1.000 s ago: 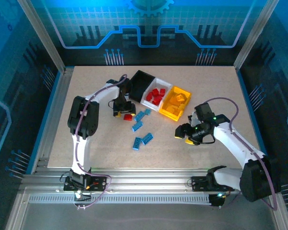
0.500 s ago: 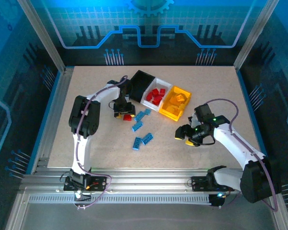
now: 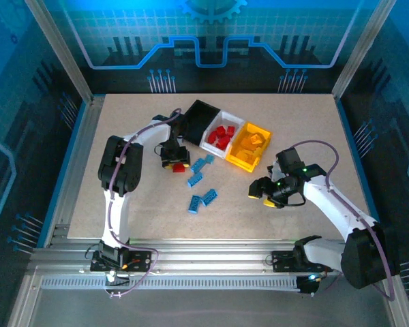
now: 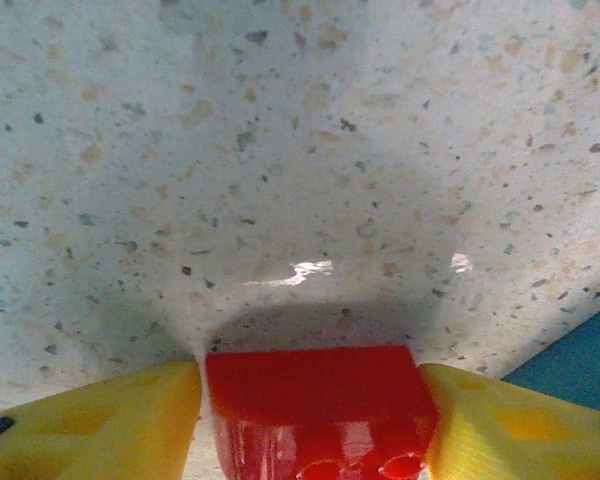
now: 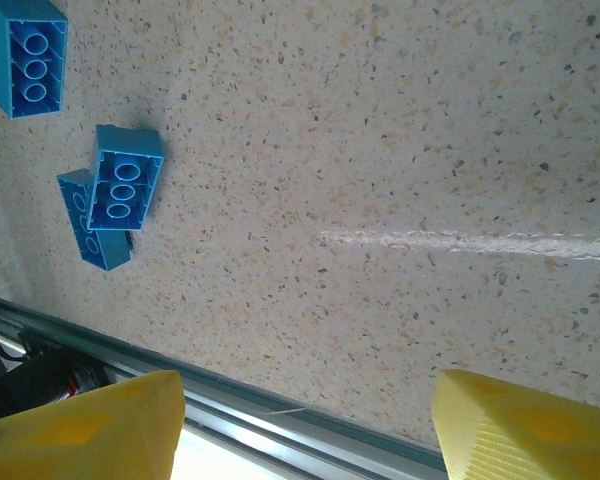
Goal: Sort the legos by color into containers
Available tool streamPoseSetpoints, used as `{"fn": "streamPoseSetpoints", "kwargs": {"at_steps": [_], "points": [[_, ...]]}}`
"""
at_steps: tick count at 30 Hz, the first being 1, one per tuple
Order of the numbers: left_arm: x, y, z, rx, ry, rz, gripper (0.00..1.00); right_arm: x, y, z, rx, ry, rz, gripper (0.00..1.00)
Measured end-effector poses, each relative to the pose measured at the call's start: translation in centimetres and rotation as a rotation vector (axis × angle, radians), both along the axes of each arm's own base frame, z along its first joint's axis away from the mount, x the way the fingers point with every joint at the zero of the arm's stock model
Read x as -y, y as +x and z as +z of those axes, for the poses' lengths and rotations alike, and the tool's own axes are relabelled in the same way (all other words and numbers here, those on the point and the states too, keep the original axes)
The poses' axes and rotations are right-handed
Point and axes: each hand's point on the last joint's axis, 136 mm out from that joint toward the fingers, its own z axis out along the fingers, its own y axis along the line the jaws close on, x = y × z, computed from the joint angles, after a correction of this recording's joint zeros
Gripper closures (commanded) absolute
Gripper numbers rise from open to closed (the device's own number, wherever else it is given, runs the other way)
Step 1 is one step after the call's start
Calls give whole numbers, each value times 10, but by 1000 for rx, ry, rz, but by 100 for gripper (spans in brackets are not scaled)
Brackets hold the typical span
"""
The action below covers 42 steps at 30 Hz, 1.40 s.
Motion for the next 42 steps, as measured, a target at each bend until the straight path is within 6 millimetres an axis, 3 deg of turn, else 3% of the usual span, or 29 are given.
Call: {"fn": "streamPoseSetpoints", "kwargs": {"at_steps": [6, 16, 20, 32, 36, 39, 42], "points": [[0, 1, 4, 9, -1, 3, 55, 0, 0, 3, 15, 3, 0, 32], [6, -3, 9, -6, -41, 34, 55, 1, 0, 4, 25, -4, 1, 32], [14, -2, 20, -12, -87, 72, 54, 1, 0, 4, 25, -4, 1, 32], [70, 67, 103, 146, -393, 284, 53, 3, -2, 11, 59, -7, 5, 32], [98, 100, 128, 219, -479, 317, 53, 5, -6, 15, 71, -12, 6, 32], [121, 118, 132, 238, -524, 327, 53, 7, -8, 17, 83, -17, 8, 32], [137, 128, 121, 230, -540, 345, 53, 11, -10, 19, 91, -23, 2, 32]]}}
